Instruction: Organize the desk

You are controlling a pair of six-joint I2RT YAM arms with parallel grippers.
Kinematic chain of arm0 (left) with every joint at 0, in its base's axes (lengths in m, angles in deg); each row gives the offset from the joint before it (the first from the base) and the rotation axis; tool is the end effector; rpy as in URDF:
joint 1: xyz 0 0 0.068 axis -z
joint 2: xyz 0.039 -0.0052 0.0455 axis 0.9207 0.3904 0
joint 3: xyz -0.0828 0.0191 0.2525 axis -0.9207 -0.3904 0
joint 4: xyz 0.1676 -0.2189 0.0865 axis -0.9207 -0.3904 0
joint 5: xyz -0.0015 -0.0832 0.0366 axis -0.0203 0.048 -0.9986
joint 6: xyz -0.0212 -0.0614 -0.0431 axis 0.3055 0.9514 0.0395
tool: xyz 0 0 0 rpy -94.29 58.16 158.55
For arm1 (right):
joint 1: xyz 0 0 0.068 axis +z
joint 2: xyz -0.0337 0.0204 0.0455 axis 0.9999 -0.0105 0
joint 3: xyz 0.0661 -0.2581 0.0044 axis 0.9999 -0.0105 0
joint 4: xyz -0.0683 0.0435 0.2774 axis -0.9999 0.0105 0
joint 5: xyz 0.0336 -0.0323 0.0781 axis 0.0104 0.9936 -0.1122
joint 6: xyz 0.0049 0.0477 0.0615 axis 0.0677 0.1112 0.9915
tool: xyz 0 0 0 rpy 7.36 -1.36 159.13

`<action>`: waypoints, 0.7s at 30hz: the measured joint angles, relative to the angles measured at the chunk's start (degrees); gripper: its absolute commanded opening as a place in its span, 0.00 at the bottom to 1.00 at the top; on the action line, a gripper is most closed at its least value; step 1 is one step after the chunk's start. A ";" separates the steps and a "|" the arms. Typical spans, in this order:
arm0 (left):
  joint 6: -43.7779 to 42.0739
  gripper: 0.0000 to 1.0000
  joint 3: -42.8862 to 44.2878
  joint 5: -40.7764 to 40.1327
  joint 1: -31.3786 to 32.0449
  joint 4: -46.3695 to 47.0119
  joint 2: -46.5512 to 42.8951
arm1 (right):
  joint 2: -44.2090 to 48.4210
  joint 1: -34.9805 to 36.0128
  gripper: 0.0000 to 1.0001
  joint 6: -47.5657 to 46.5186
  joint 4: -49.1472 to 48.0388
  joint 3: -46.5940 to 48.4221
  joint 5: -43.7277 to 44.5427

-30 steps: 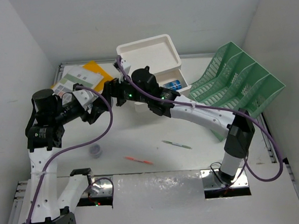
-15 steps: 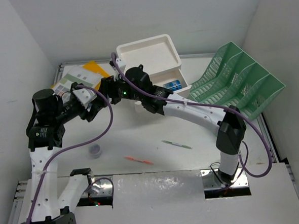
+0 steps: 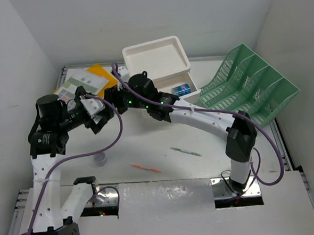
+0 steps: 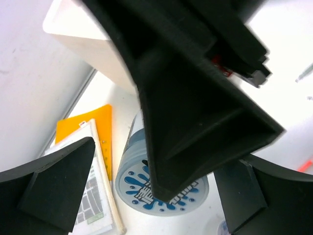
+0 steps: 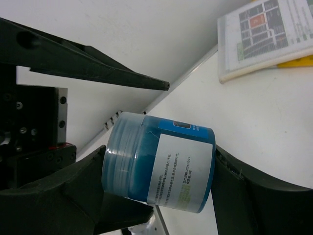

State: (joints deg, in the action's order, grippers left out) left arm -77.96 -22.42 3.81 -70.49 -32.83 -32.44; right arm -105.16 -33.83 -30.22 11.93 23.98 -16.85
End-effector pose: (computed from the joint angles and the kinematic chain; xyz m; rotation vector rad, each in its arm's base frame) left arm 0.2021 -0.0345 0.3786 1.1308 1.5143 -0.1752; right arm 0.2756 0.4285 0.3380 -0.4535 1.9042 1.3684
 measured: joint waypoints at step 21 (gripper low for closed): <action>-6.43 1.00 4.68 3.45 0.00 -11.45 -0.24 | 15.30 -3.89 0.00 -26.12 14.97 -2.03 29.42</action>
State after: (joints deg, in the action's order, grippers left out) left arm -84.39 -17.74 7.27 -70.49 -44.29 -32.68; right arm -89.86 -37.72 -56.34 26.90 21.94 12.57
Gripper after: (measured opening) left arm 0.996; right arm 0.711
